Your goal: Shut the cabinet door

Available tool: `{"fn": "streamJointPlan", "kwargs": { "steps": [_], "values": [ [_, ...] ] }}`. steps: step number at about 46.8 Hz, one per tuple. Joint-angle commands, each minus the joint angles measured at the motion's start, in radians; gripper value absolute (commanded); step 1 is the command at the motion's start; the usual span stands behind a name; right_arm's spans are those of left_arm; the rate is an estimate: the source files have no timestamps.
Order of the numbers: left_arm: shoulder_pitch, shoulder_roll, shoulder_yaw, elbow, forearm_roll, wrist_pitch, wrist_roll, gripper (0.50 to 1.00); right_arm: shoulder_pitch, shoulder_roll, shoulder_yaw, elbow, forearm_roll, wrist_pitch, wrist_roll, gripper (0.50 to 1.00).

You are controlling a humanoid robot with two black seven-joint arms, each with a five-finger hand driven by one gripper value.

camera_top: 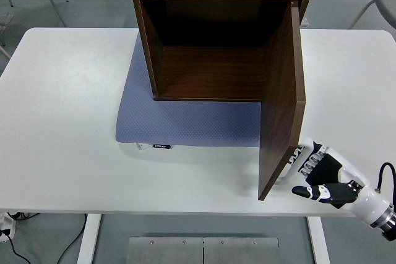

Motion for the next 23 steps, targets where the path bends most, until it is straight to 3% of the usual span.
{"fn": "streamJointPlan", "kwargs": {
  "steps": [1, 23],
  "values": [
    [0.001, 0.0, 0.0, 0.0, 0.001, 0.0, 0.0, 1.0, 0.01, 0.0, -0.007, 0.0, 0.0, 0.0, -0.006, 1.0],
    [0.001, 0.0, 0.0, 0.0, -0.001, 0.001, 0.0, 1.0, 0.082, 0.043, -0.093, -0.011, -0.015, 0.0, -0.012, 1.0]
  ]
}}
